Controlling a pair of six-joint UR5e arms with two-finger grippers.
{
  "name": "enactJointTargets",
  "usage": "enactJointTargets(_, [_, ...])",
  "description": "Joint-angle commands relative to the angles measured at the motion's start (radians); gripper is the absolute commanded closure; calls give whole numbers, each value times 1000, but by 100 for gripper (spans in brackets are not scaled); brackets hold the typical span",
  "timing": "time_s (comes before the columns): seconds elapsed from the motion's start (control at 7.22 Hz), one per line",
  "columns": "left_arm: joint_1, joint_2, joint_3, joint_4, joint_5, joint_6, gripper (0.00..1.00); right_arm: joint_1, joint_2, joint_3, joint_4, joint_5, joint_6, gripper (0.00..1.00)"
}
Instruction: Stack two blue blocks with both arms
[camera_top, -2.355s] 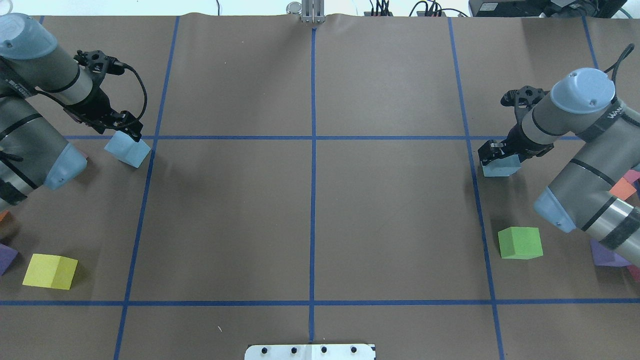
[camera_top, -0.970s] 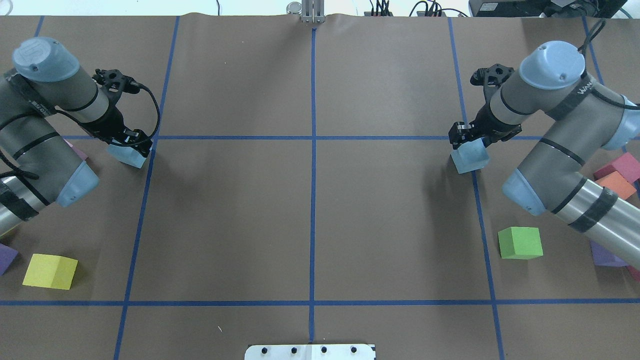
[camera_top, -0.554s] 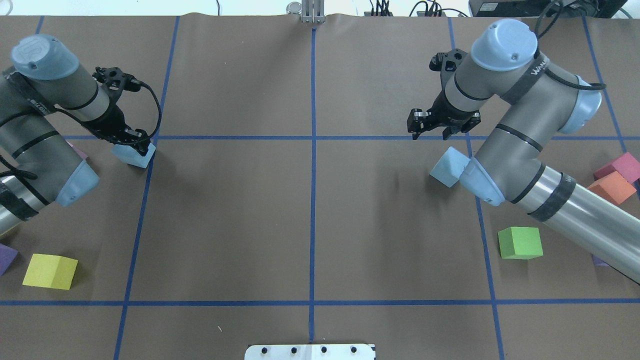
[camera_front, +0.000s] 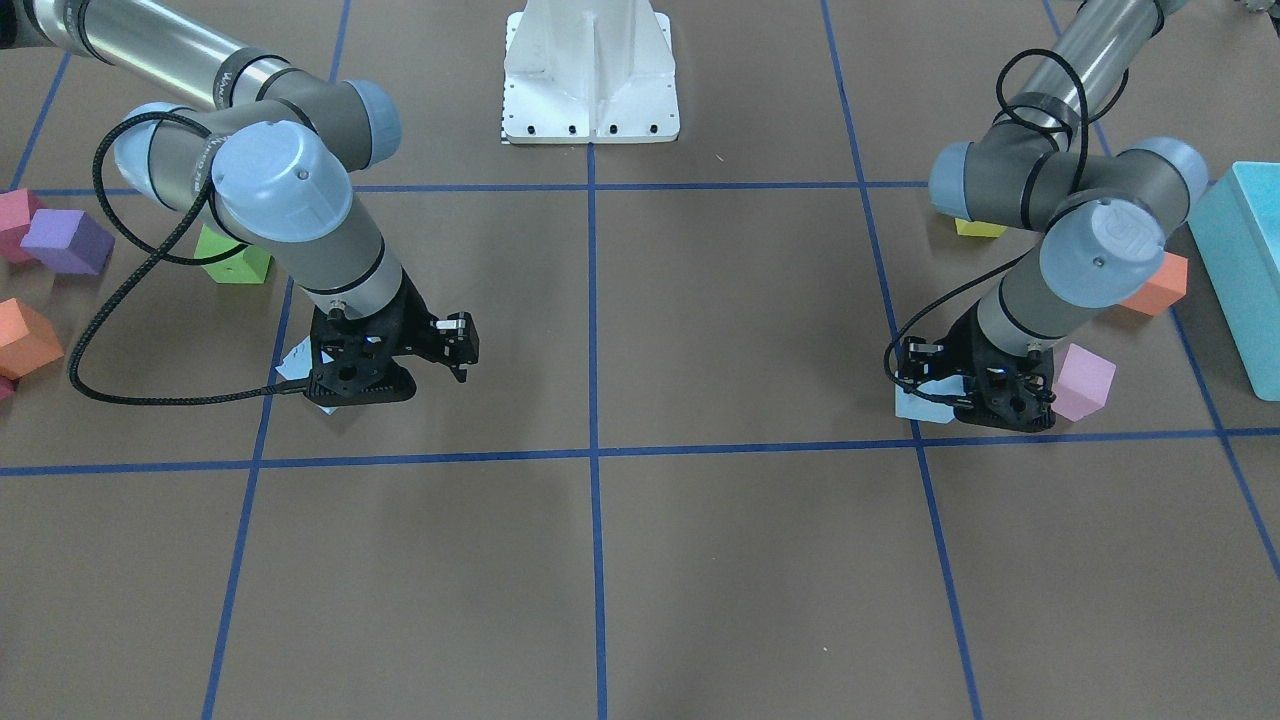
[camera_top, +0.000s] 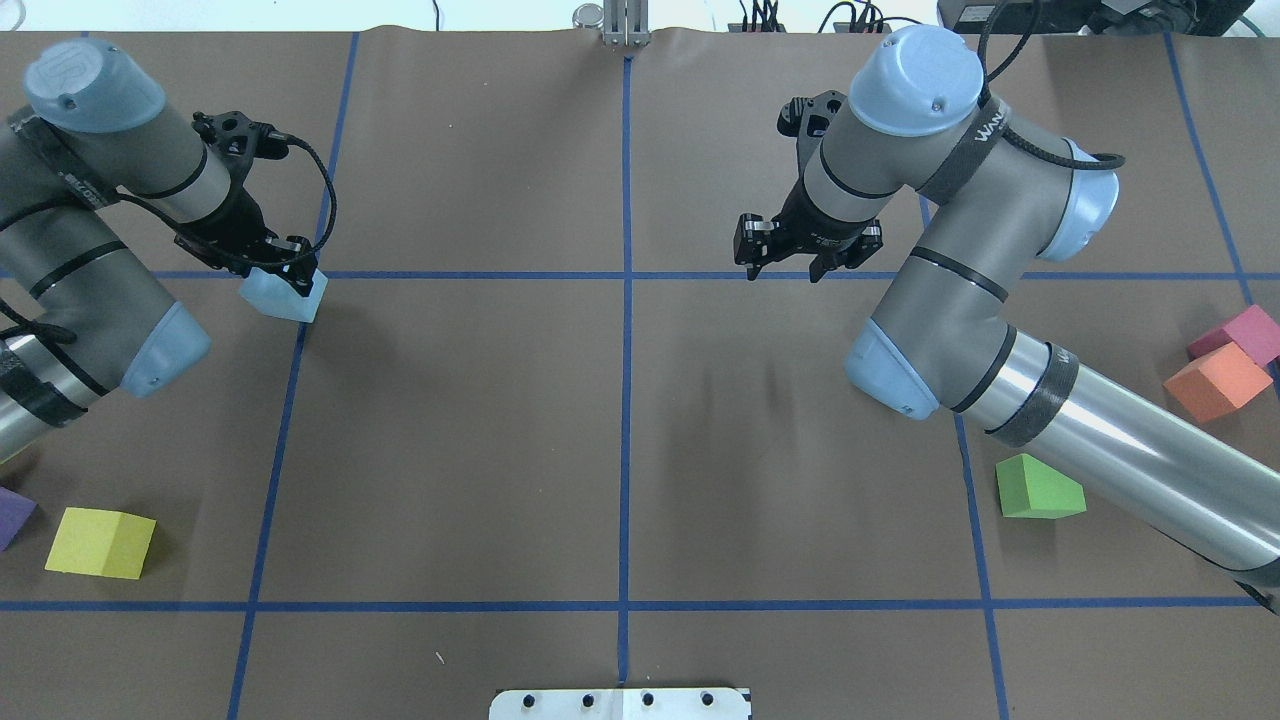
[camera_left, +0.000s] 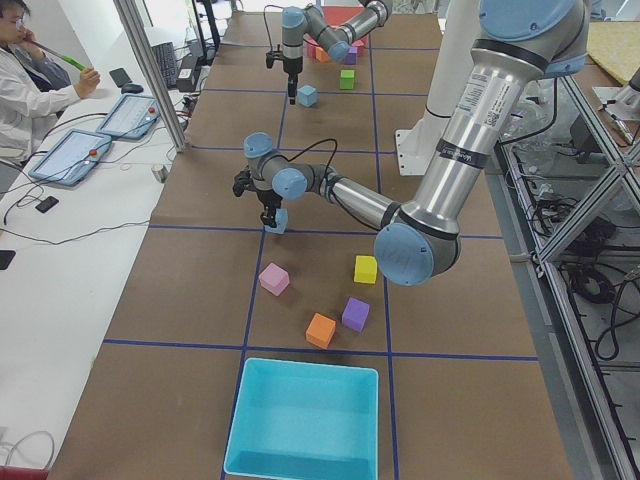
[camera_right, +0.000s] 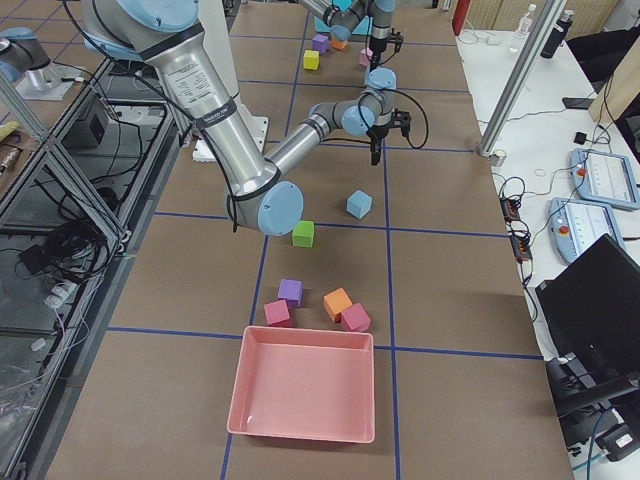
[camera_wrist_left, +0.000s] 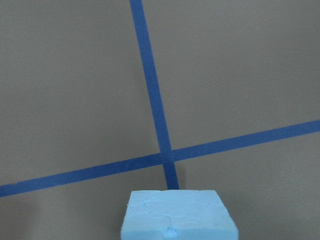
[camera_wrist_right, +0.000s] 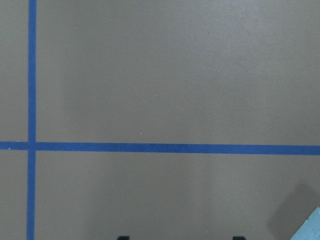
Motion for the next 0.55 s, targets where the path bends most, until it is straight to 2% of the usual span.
enactJointTargets(0.0, [-1,-59,-25,110,-4,-47,46,-1,4,1,0,4,-15,28])
enactJointTargets(0.14, [-1,-62,-31,120,-4,-47,46,10,-43,17,5,9,-58,24])
enactJointTargets(0.28, [-1,-62,-31,121,-4,-47,46,32,-111,62,3,3,-227,14])
enactJointTargets(0.42, [-1,-64,-31,121,-4,-48,46,60,-148,64,5,10,-373,9])
